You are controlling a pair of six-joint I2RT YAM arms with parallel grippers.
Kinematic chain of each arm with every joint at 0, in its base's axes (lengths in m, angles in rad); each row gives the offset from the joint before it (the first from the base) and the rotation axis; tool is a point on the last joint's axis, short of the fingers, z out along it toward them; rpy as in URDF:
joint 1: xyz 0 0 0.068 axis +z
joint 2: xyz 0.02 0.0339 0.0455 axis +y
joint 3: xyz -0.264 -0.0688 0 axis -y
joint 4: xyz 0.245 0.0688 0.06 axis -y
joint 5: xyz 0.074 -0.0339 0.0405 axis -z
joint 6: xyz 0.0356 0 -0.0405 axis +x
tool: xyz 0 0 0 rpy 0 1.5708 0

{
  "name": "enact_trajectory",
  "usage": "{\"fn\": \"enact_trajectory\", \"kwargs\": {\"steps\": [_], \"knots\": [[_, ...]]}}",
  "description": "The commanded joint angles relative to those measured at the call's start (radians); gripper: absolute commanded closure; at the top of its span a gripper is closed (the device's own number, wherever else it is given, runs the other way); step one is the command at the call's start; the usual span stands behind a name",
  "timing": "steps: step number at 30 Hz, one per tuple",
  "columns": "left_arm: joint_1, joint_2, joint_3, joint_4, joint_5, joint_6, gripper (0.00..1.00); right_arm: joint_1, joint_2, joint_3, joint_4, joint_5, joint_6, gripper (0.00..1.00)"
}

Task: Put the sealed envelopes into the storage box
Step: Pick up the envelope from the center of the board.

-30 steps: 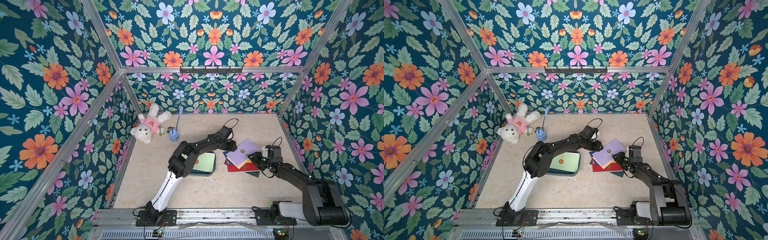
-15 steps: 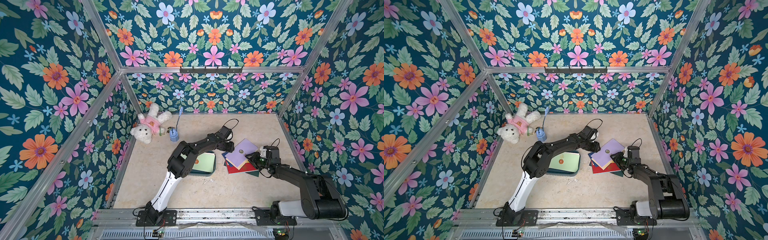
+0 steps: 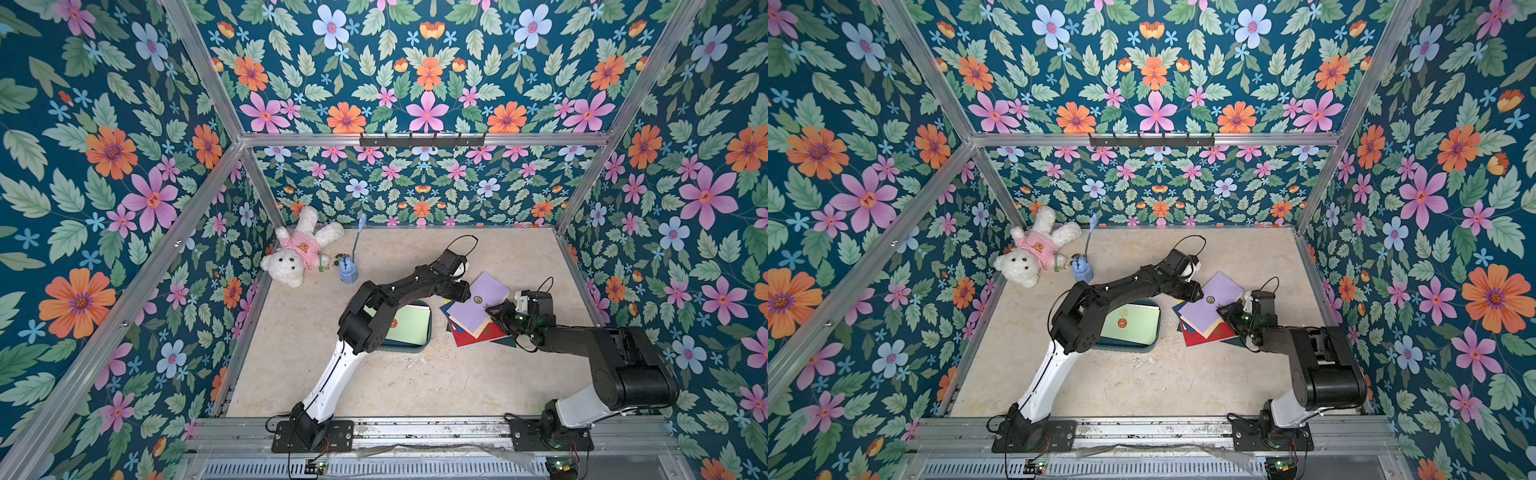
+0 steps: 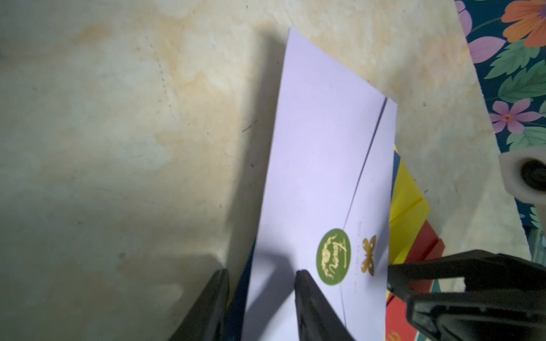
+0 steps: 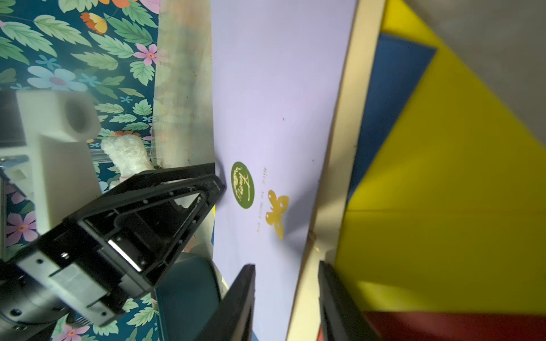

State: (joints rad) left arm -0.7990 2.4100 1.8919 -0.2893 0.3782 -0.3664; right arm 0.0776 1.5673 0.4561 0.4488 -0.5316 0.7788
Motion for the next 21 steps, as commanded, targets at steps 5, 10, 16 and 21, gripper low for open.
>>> {"fn": "enact_trajectory", "kwargs": {"steps": [5,10,16,21], "knots": [[-0.002,0.016,-0.041,-0.052,0.025,0.006,0.62,0.002,0.080,0.025,0.028,-0.047,0.069,0.59],[-0.002,0.013,-0.058,-0.037,0.056,-0.002,0.63,0.003,0.126,0.047,0.074,-0.071,0.094,0.59],[-0.003,0.010,-0.069,-0.036,0.069,-0.001,0.63,0.008,0.126,0.064,0.145,-0.100,0.119,0.63],[-0.003,-0.008,-0.074,-0.030,0.064,-0.001,0.62,0.009,0.109,0.068,0.153,-0.105,0.120,0.77]]}}
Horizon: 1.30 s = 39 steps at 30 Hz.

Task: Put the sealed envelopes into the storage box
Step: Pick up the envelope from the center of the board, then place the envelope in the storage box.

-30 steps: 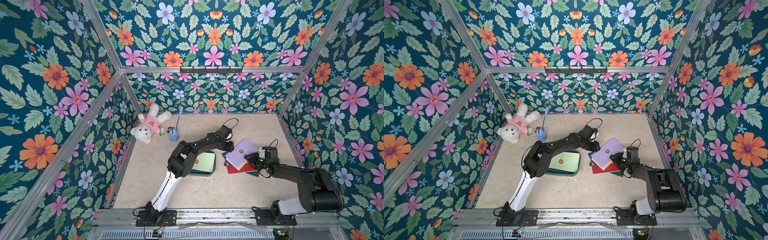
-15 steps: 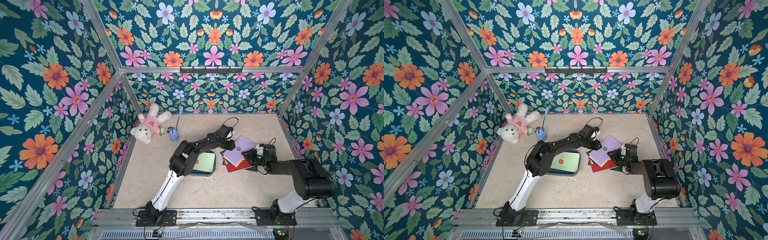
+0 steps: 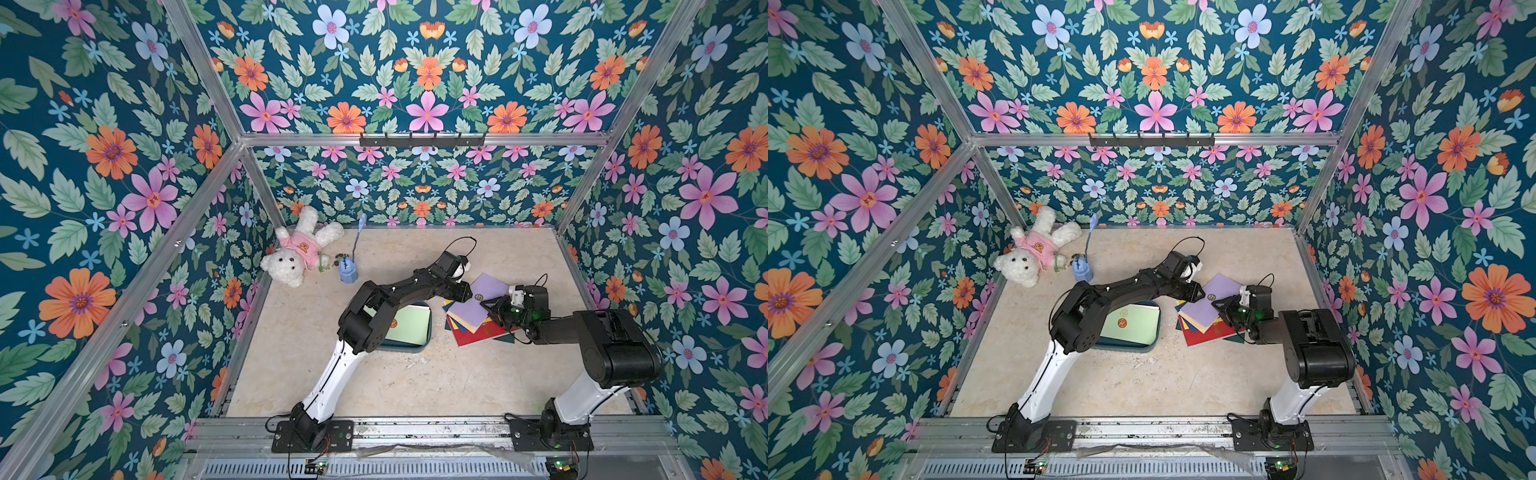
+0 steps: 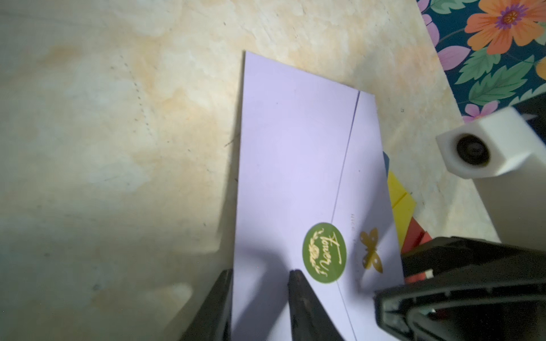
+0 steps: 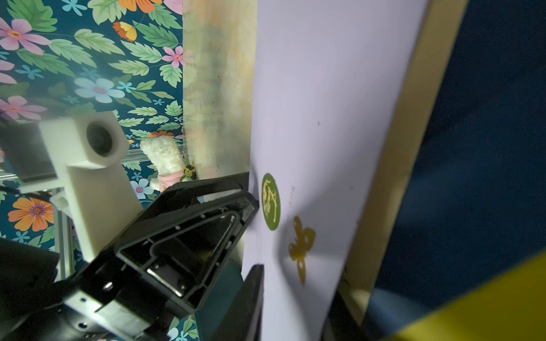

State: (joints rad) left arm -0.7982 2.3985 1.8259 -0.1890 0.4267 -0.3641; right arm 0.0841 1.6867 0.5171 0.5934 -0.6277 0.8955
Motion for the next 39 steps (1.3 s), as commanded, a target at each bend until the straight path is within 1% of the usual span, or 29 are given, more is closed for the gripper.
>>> {"fn": "enact_trajectory", "kwargs": {"steps": [1,3,6,9,12,14,18,21,23,25,27,29,32,35,36,39], "knots": [[-0.003,0.000,-0.007,-0.128,0.016,-0.003,0.62,0.002,-0.015,0.013,-0.009,-0.002,-0.010,0.83],[-0.002,-0.013,-0.006,-0.126,0.015,-0.003,0.61,0.003,-0.038,0.022,-0.055,0.017,-0.040,0.92],[0.005,-0.056,-0.008,-0.119,-0.012,-0.003,0.53,0.003,-0.116,0.045,-0.141,0.052,-0.103,1.00],[0.025,-0.142,-0.027,-0.098,-0.055,-0.009,0.49,0.009,-0.194,0.111,-0.303,0.111,-0.219,1.00],[0.058,-0.266,-0.097,-0.063,-0.100,-0.017,0.48,0.031,-0.279,0.198,-0.468,0.189,-0.367,1.00],[0.086,-0.372,-0.178,-0.045,-0.139,-0.016,0.48,0.060,-0.335,0.254,-0.541,0.240,-0.462,1.00],[0.161,-0.588,-0.398,0.008,-0.191,-0.026,0.48,0.124,-0.392,0.383,-0.645,0.255,-0.654,1.00],[0.235,-0.749,-0.561,0.015,-0.231,-0.036,0.49,0.219,-0.394,0.489,-0.751,0.287,-0.887,1.00],[0.277,-0.854,-0.659,-0.001,-0.268,-0.028,0.48,0.304,-0.377,0.560,-0.847,0.322,-1.071,1.00],[0.301,-0.944,-0.730,-0.038,-0.314,-0.013,0.48,0.387,-0.346,0.630,-0.939,0.357,-1.226,1.00],[0.307,-1.036,-0.793,-0.079,-0.389,0.003,0.48,0.450,-0.301,0.702,-1.023,0.376,-1.328,1.00],[0.312,-1.136,-0.868,-0.095,-0.442,0.009,0.47,0.497,-0.240,0.796,-1.115,0.356,-1.420,1.00],[0.319,-1.247,-0.928,-0.134,-0.507,0.010,0.45,0.574,-0.144,0.923,-1.245,0.376,-1.528,1.00],[0.323,-1.322,-0.962,-0.178,-0.552,0.018,0.44,0.633,-0.030,1.067,-1.371,0.391,-1.573,1.00],[0.324,-1.349,-0.978,-0.186,-0.574,0.020,0.44,0.648,0.029,1.113,-1.414,0.387,-1.588,1.00],[0.325,-1.409,-1.016,-0.205,-0.634,0.012,0.43,0.678,0.133,1.222,-1.503,0.397,-1.608,1.00]]}}
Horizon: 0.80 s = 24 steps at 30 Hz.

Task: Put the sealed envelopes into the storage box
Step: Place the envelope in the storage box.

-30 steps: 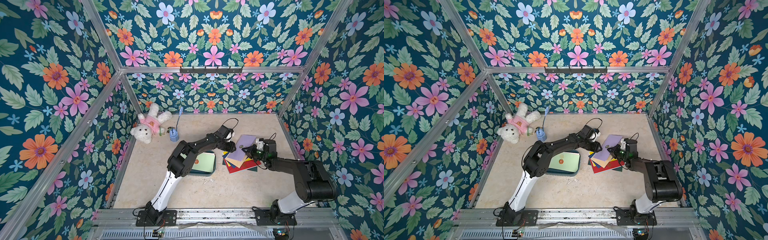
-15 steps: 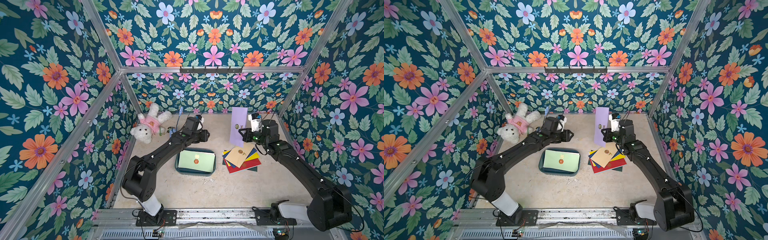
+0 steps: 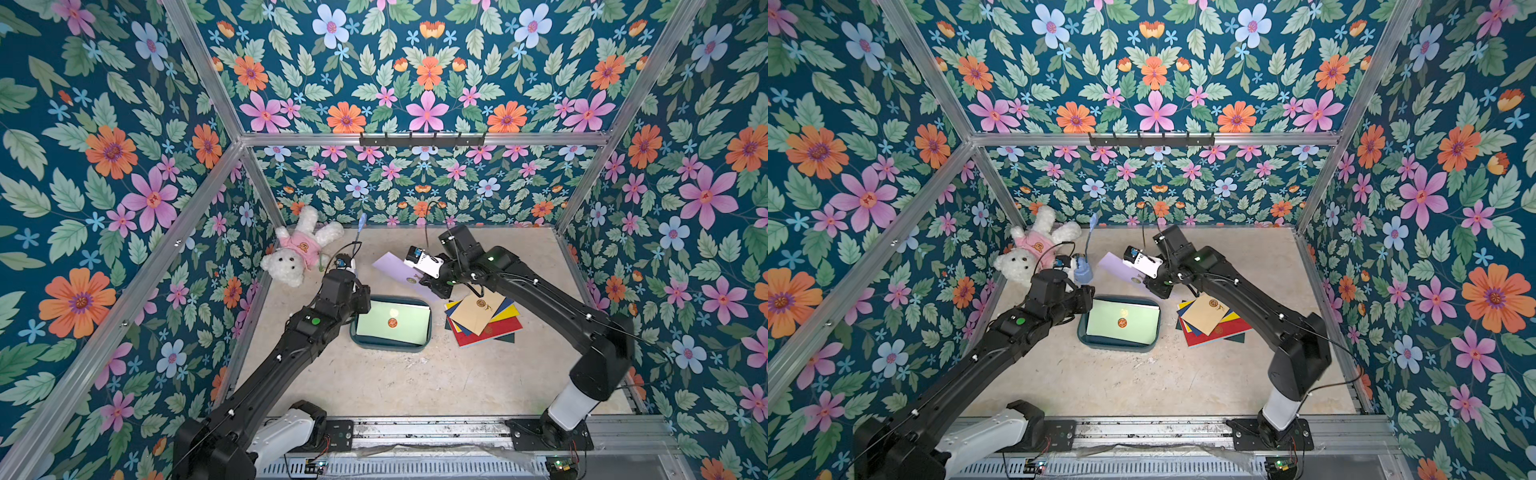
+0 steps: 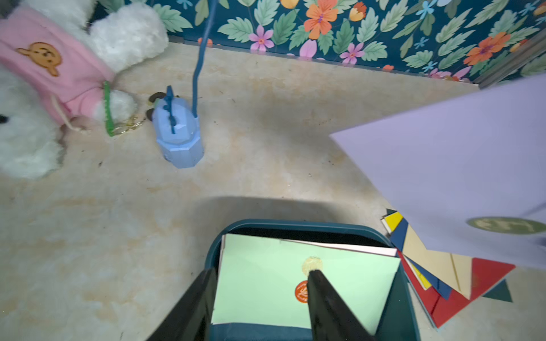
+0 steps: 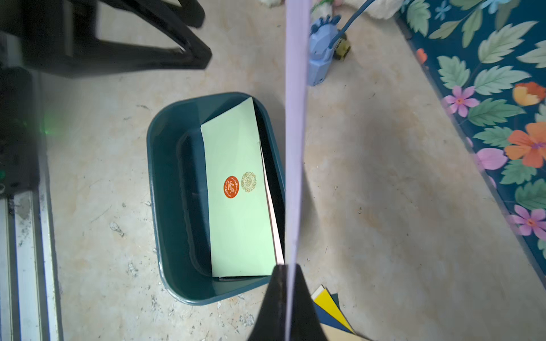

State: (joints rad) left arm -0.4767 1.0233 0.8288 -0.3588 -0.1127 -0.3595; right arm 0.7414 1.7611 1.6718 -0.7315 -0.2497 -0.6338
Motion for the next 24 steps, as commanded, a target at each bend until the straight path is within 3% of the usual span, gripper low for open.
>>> {"fn": "enact_trajectory", "kwargs": {"steps": [1,11,24], "knots": [[0.003,-0.052,-0.026,-0.036,-0.101,0.005,0.43,0.033,0.095,0.105,-0.202,0.040,-0.082,1.00],[0.003,-0.112,-0.036,-0.045,-0.159,0.012,0.41,0.103,0.320,0.351,-0.356,0.039,-0.114,1.00],[0.003,-0.100,-0.036,-0.040,-0.136,0.010,0.41,0.119,0.246,0.360,-0.278,0.158,-0.113,1.00]]}}
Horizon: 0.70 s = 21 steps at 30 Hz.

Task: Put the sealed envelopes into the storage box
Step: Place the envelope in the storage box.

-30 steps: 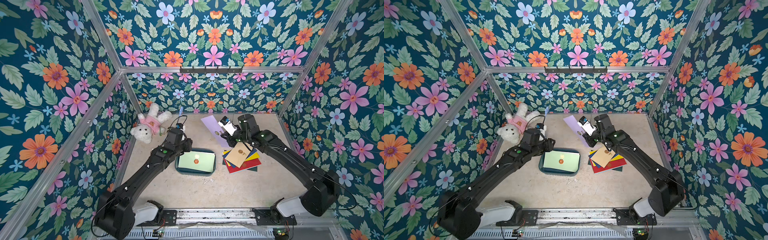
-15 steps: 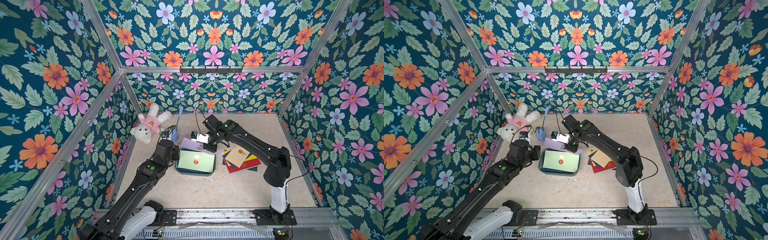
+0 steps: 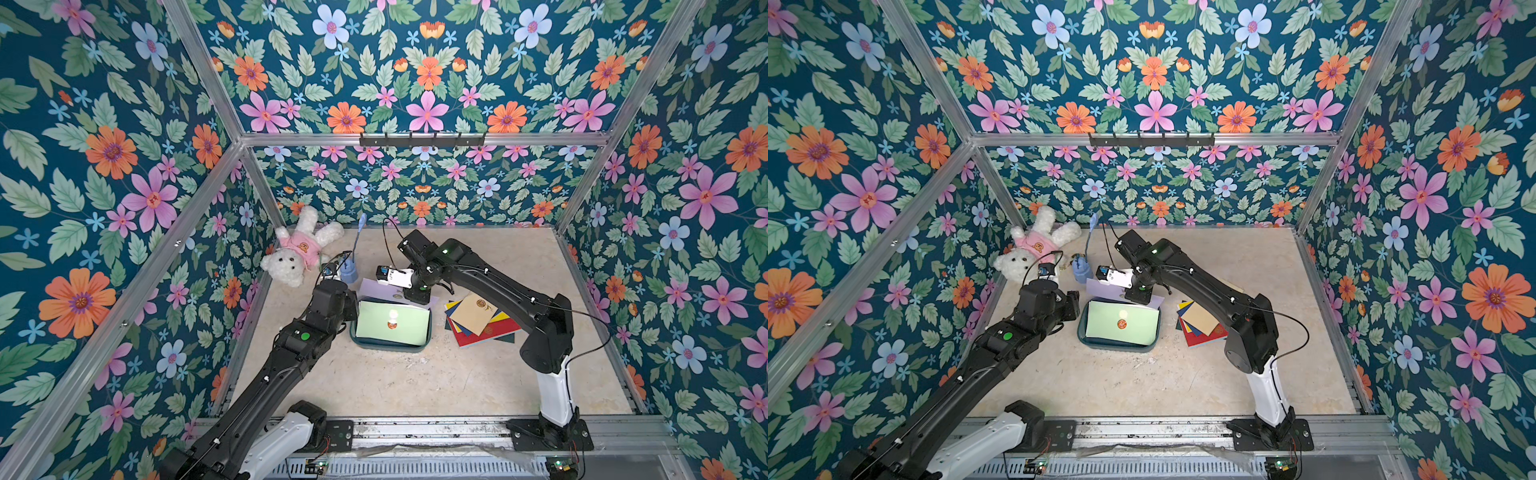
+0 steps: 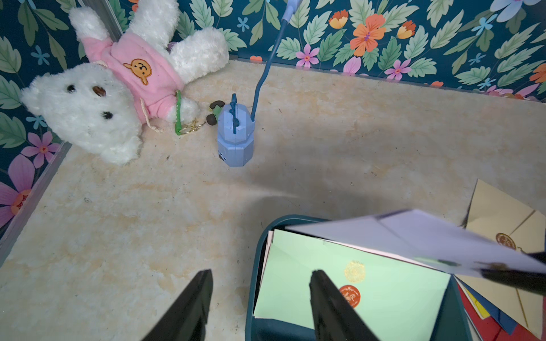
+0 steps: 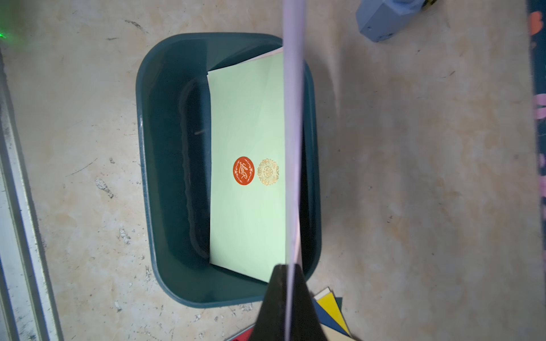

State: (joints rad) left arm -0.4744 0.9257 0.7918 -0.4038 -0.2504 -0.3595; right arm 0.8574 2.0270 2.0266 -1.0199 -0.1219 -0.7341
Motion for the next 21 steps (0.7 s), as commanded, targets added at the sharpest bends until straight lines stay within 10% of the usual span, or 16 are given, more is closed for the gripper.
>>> {"fn": "enact_trajectory", "kwargs": {"steps": [1,21], "knots": [[0.000,-0.004,0.001,0.005,-0.001,0.009,0.41,0.004,-0.032,-0.002,0.009,0.022,-0.011,1.00],[0.000,-0.057,-0.014,0.023,-0.017,0.007,0.40,0.059,0.058,-0.046,-0.061,-0.032,-0.017,1.00]]}}
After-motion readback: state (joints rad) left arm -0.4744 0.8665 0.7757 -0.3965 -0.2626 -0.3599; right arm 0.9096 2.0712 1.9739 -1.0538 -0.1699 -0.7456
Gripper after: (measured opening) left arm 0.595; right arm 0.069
